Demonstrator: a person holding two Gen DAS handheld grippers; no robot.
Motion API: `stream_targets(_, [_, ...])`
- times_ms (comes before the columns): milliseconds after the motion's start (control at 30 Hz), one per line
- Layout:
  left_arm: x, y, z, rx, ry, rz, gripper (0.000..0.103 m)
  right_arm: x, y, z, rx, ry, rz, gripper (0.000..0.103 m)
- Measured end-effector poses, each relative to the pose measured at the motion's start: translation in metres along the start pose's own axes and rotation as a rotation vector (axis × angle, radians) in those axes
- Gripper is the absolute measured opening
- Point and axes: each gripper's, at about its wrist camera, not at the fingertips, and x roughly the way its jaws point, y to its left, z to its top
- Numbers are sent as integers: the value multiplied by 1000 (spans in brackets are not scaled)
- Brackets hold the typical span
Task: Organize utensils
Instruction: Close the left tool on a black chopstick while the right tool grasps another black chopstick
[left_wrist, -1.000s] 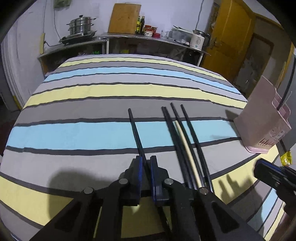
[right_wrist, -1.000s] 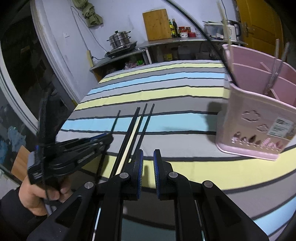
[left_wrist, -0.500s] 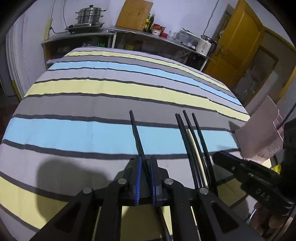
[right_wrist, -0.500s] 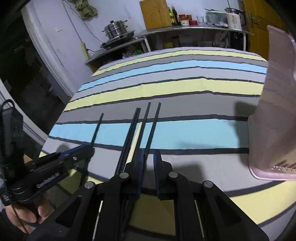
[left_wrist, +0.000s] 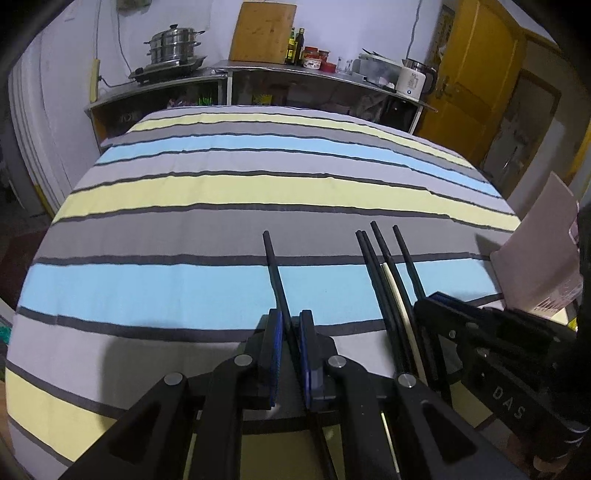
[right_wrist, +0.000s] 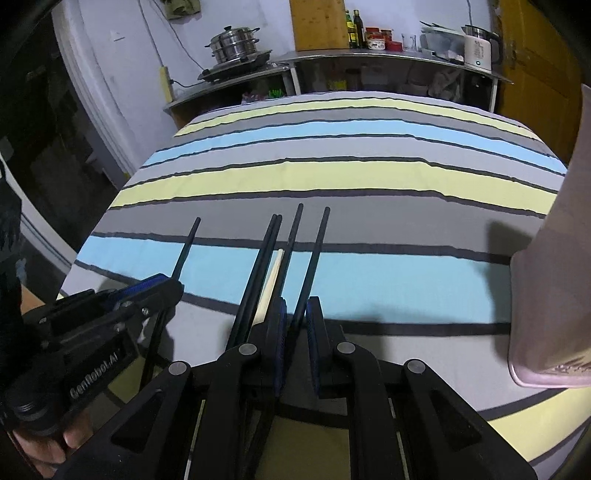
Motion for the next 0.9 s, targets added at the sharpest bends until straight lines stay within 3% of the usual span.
stream_targets(200, [1,0,2,22,2,17,8,4,3,6,-9,12,-22,8])
stream_targets(400, [-7,9,2,-35,16,-47,6,-8,1,4,8,3,16,7])
stream_targets(900, [-99,-6,9,-14,-112,-166,5,-92,9,-2,-5,-142,76,6])
